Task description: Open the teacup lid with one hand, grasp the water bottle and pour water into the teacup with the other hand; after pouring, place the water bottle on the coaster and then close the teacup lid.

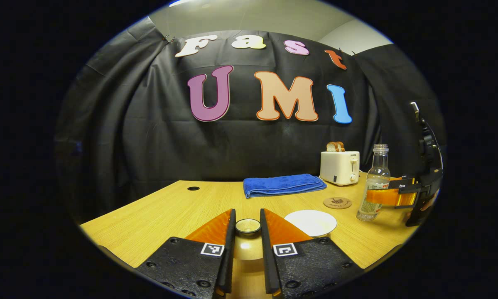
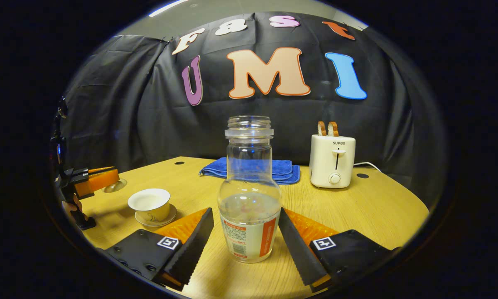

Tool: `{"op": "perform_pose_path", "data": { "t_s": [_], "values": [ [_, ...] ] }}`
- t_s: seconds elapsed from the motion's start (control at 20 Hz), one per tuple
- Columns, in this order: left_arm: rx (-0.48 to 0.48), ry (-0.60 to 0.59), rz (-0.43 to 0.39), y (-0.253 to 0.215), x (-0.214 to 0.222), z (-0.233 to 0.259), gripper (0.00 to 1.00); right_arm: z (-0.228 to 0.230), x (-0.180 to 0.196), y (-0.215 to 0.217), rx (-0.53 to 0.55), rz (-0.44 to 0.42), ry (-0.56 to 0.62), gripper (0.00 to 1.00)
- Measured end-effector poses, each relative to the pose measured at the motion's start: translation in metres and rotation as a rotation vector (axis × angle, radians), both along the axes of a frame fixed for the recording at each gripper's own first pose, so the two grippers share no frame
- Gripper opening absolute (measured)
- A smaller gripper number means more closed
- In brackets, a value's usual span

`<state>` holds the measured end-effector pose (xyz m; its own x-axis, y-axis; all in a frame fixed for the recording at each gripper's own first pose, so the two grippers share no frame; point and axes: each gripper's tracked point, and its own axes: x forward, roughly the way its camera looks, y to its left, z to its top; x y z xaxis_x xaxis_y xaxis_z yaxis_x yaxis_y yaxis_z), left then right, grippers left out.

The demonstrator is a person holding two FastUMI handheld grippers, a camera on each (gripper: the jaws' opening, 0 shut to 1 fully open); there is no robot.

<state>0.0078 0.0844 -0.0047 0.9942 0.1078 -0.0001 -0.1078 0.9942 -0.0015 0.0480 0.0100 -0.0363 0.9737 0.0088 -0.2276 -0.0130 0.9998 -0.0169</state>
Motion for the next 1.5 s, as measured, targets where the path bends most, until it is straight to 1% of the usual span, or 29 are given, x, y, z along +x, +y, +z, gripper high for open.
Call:
{"op": "perform_pose_path", "data": {
  "t_s": [0.1,0.15,0.2,0.25,0.4,0.55,0.65,0.85,1.05,1.15,1.25,1.35,1.4,1.5],
  "values": [
    [-0.001,-0.002,0.005,0.004,-0.001,0.000,0.28,-0.008,0.003,0.000,-0.006,-0.005,0.044,0.95],
    [-0.001,-0.002,0.009,0.005,-0.002,0.000,0.28,-0.010,0.006,-0.001,-0.008,-0.011,0.060,0.99],
    [-0.002,-0.002,0.011,0.007,-0.003,0.000,0.28,-0.013,0.007,-0.002,-0.007,-0.016,0.073,0.95],
    [-0.002,-0.002,0.012,0.008,-0.003,0.000,0.28,-0.014,0.008,-0.002,-0.006,-0.020,0.082,0.95],
    [-0.002,-0.003,0.016,0.010,-0.005,-0.001,0.28,-0.014,0.011,-0.001,-0.016,-0.030,0.081,0.82],
    [-0.002,-0.003,0.017,0.010,-0.004,-0.002,0.28,-0.012,0.013,0.002,-0.063,-0.031,0.064,0.83],
    [-0.003,-0.003,0.020,0.010,-0.005,-0.001,0.28,-0.011,0.012,0.007,-0.131,-0.027,0.053,0.82],
    [-0.003,-0.003,0.023,0.011,-0.004,-0.001,0.28,0.003,0.012,0.013,-0.356,-0.015,0.024,0.82],
    [-0.004,-0.003,0.024,0.011,-0.006,-0.002,0.29,0.024,0.013,0.024,-0.544,-0.004,0.003,0.82],
    [-0.004,-0.002,0.024,0.011,-0.006,-0.002,0.28,0.022,0.013,0.028,-0.622,0.014,0.017,0.82],
    [-0.004,-0.002,0.023,0.011,-0.006,-0.002,0.28,0.018,0.011,0.031,-0.635,0.014,0.019,0.78],
    [-0.005,-0.003,0.021,0.011,-0.004,-0.002,0.28,0.020,0.014,0.030,-0.597,0.009,0.010,0.75],
    [-0.004,-0.002,0.021,0.011,-0.005,-0.002,0.28,0.019,0.014,0.030,-0.580,0.013,0.013,0.75],
    [-0.004,-0.002,0.021,0.011,-0.005,-0.002,0.28,0.021,0.013,0.027,-0.583,0.007,0.015,0.76]
  ]
}}
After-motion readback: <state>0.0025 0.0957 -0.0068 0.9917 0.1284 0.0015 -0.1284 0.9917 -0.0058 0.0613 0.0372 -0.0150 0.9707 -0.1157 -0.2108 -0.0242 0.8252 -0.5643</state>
